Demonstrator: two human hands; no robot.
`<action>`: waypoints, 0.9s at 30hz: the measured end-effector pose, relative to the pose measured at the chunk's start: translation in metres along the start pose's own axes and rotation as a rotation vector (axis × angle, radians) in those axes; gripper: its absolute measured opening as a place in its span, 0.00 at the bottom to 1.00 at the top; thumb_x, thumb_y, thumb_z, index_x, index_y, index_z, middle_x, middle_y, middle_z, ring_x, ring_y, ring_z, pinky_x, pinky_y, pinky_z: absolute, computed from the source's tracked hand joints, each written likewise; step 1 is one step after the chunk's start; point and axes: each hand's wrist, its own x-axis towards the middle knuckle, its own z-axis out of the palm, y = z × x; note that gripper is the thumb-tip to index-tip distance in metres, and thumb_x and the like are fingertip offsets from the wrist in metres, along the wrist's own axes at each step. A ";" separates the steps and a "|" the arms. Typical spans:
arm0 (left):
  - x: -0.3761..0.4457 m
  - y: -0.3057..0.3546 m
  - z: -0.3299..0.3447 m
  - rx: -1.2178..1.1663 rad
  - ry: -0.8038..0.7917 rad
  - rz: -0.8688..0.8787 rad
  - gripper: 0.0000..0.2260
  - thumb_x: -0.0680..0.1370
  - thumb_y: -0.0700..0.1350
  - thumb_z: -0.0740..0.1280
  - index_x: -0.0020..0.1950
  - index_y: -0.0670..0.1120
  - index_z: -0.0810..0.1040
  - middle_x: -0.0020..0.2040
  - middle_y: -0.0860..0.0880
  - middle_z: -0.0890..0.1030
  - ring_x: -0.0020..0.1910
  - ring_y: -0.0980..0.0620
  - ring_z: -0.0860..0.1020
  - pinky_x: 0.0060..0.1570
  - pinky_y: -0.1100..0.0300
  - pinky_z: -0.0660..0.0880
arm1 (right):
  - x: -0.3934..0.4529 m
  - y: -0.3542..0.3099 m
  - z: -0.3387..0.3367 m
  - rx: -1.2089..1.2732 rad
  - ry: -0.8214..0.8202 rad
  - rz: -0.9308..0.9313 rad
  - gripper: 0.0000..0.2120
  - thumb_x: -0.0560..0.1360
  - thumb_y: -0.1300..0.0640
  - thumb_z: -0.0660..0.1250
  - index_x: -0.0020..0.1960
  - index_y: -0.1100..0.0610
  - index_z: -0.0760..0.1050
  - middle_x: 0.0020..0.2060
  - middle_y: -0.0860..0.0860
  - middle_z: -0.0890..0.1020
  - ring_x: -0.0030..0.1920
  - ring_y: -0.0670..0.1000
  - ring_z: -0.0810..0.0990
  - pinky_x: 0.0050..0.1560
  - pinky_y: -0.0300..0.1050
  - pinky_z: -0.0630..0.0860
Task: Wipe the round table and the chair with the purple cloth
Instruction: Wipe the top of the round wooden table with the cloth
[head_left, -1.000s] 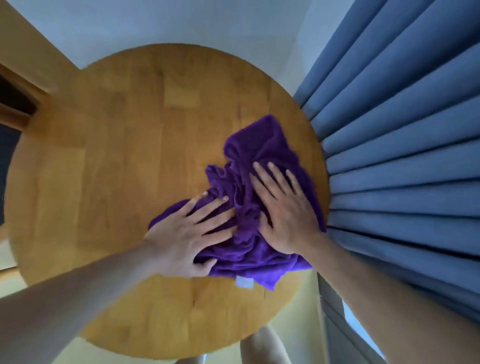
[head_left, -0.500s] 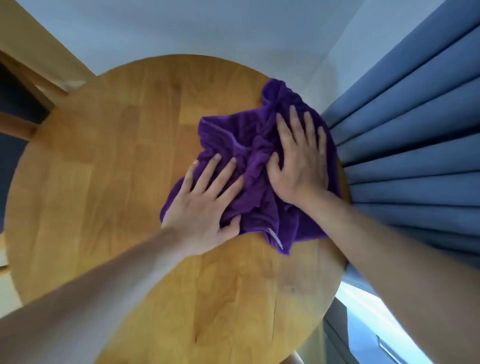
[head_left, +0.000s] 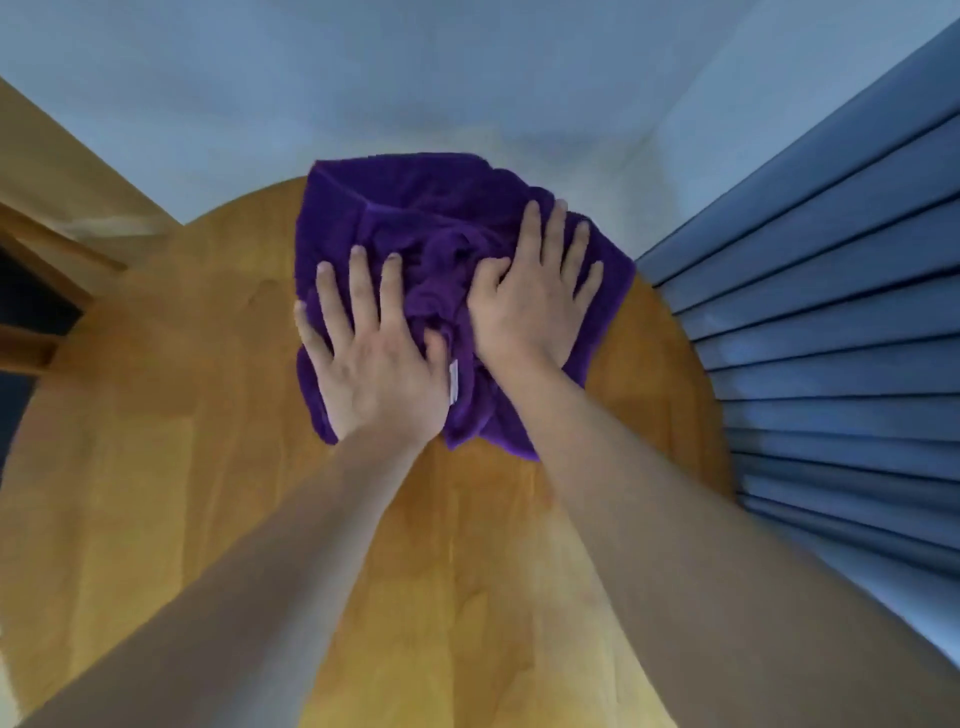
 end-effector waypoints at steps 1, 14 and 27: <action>0.002 -0.001 -0.001 -0.006 -0.014 -0.004 0.32 0.79 0.56 0.50 0.84 0.50 0.53 0.85 0.46 0.52 0.83 0.40 0.47 0.80 0.38 0.44 | -0.002 -0.010 0.004 0.029 0.006 0.058 0.34 0.77 0.49 0.47 0.83 0.51 0.53 0.83 0.51 0.51 0.82 0.56 0.47 0.80 0.60 0.40; 0.047 -0.156 -0.042 0.155 -0.125 0.584 0.31 0.80 0.61 0.55 0.81 0.50 0.61 0.83 0.47 0.61 0.83 0.44 0.54 0.79 0.42 0.49 | -0.003 -0.063 0.011 -0.236 -0.224 -0.623 0.34 0.76 0.46 0.46 0.83 0.50 0.54 0.83 0.49 0.53 0.82 0.54 0.49 0.81 0.59 0.48; -0.047 -0.229 -0.049 0.134 -0.128 0.323 0.33 0.82 0.62 0.52 0.84 0.49 0.52 0.85 0.48 0.53 0.84 0.46 0.45 0.81 0.49 0.37 | -0.106 -0.118 0.039 -0.179 -0.246 -0.621 0.32 0.79 0.48 0.46 0.82 0.53 0.57 0.83 0.49 0.54 0.82 0.56 0.50 0.81 0.60 0.49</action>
